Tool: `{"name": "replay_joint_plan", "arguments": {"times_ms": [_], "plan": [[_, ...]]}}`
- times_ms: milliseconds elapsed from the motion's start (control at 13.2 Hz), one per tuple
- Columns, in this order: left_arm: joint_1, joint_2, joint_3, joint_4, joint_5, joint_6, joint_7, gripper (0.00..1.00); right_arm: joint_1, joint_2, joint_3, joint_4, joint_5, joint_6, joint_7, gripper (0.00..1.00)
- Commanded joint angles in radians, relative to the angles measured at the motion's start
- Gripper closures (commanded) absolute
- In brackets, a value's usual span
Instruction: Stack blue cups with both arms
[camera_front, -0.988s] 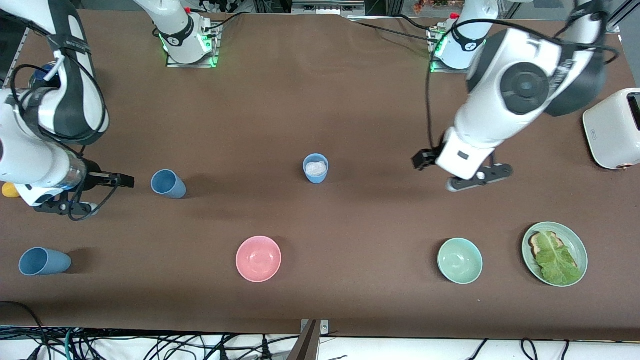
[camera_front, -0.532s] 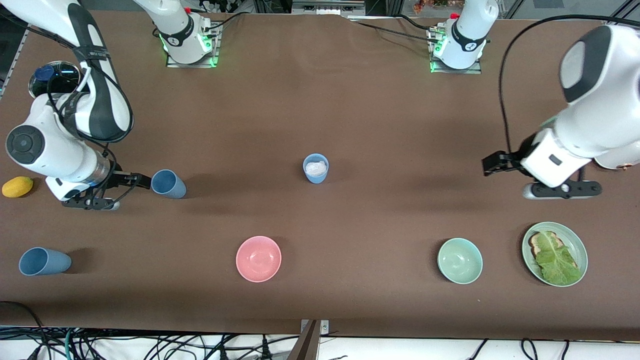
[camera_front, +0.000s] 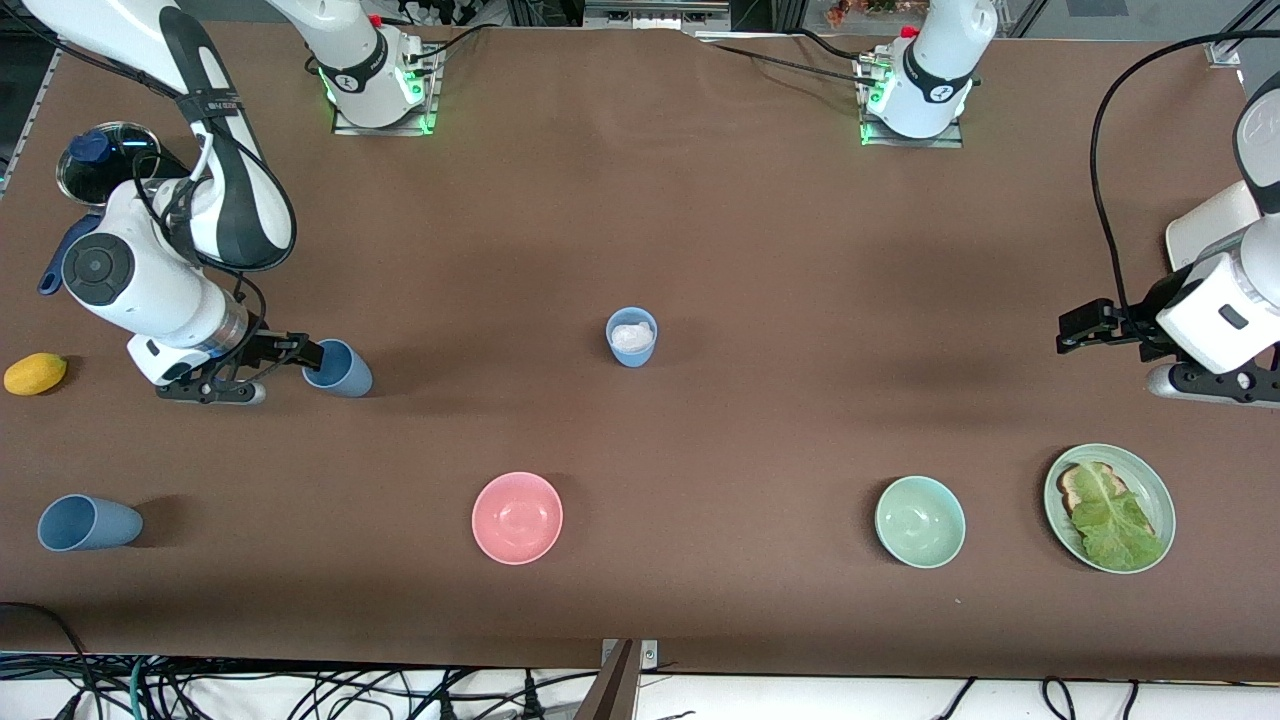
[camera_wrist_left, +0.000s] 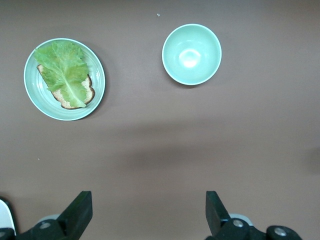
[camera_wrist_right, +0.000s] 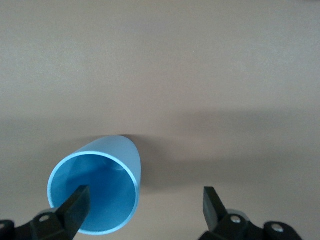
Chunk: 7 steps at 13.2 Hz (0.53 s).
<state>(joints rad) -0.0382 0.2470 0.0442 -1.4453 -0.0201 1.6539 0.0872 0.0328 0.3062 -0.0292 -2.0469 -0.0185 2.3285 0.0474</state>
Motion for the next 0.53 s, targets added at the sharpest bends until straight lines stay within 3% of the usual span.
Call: {"name": "replay_joint_plan", "arguments": {"times_ms": [0,304,380,456], "plan": [[0.000,-0.040,-0.006,0.006,0.015,-0.032,0.014,0.00,0.001,-0.009,0.005,-0.026,0.009,0.034,0.005,0.00],[0.000,-0.081,-0.006,-0.012,0.014,-0.034,0.013,0.00,0.002,0.019,0.005,-0.026,0.009,0.048,0.005,0.00],[-0.003,-0.094,-0.006,-0.027,0.014,-0.034,0.003,0.01,0.002,0.024,0.006,-0.026,0.009,0.049,0.005,0.05],[-0.003,-0.107,-0.007,-0.042,0.014,-0.034,-0.006,0.01,0.002,0.024,0.006,-0.026,0.009,0.048,0.005,0.18]]}}
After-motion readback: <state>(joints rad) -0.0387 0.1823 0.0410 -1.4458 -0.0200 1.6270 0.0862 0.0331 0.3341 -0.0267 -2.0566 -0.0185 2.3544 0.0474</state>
